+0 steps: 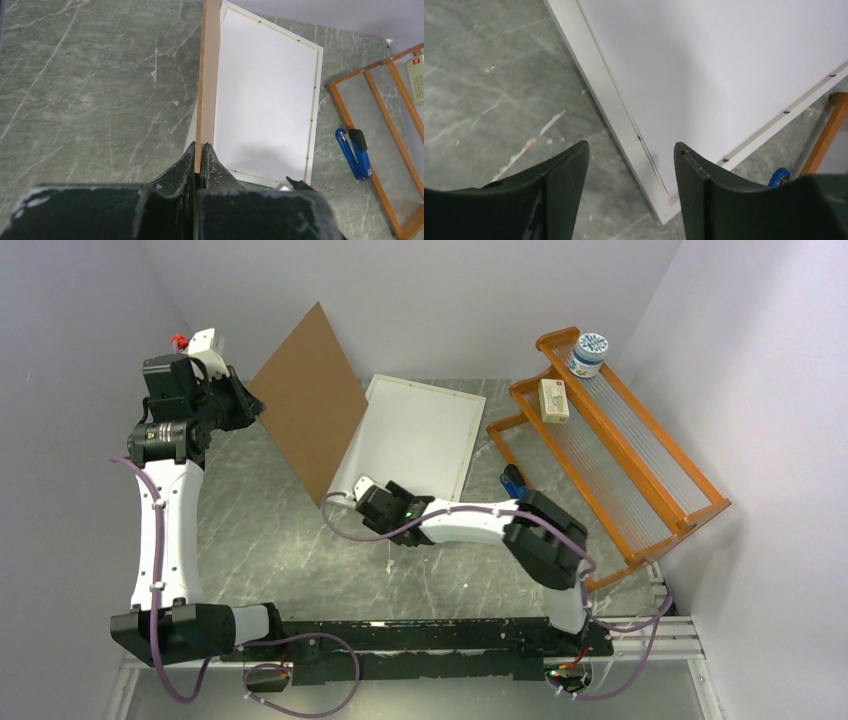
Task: Put the photo into the frame
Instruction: Adjust the photo frame at the center of the board, then place the photo frame item in the photo frame.
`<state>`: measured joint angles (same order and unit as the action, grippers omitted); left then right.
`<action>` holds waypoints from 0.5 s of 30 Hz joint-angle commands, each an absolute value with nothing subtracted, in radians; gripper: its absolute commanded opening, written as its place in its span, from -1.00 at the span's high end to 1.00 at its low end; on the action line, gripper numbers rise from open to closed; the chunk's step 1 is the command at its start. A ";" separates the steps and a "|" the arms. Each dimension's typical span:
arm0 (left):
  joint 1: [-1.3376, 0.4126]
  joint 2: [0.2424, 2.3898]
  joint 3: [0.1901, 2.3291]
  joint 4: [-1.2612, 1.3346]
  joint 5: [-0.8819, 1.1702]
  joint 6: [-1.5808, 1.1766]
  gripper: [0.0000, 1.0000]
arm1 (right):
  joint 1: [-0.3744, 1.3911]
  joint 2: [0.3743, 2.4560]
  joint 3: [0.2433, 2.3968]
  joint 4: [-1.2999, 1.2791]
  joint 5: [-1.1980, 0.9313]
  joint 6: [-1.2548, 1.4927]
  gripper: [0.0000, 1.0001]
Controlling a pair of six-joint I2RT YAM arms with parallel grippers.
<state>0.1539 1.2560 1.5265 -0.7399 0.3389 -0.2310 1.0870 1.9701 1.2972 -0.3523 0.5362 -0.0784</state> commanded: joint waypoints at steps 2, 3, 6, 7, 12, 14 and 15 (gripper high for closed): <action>0.161 1.264 1.598 -0.734 0.355 -0.200 0.95 | 1.050 1.720 1.198 -0.205 0.365 -0.049 -0.44; 0.161 1.267 1.605 -0.734 0.363 -0.197 0.95 | 1.048 1.690 1.172 -0.183 0.336 -0.063 -0.49; 0.163 1.278 1.635 -0.739 0.391 -0.189 0.95 | 1.045 1.616 1.111 -0.140 0.278 -0.096 -0.54; 0.163 1.281 1.646 -0.739 0.399 -0.187 0.95 | 1.043 1.597 1.099 -0.134 0.265 -0.097 -0.55; 0.163 1.287 1.723 -0.756 0.505 -0.154 0.95 | 0.940 1.460 1.047 -0.083 0.089 0.044 -0.56; 0.163 1.281 1.748 -0.763 0.548 -0.147 0.95 | 0.846 1.388 1.026 -0.036 -0.033 0.156 -0.58; 0.163 1.275 1.760 -0.768 0.564 -0.148 0.95 | 0.790 1.353 1.015 -0.011 -0.084 0.215 -0.62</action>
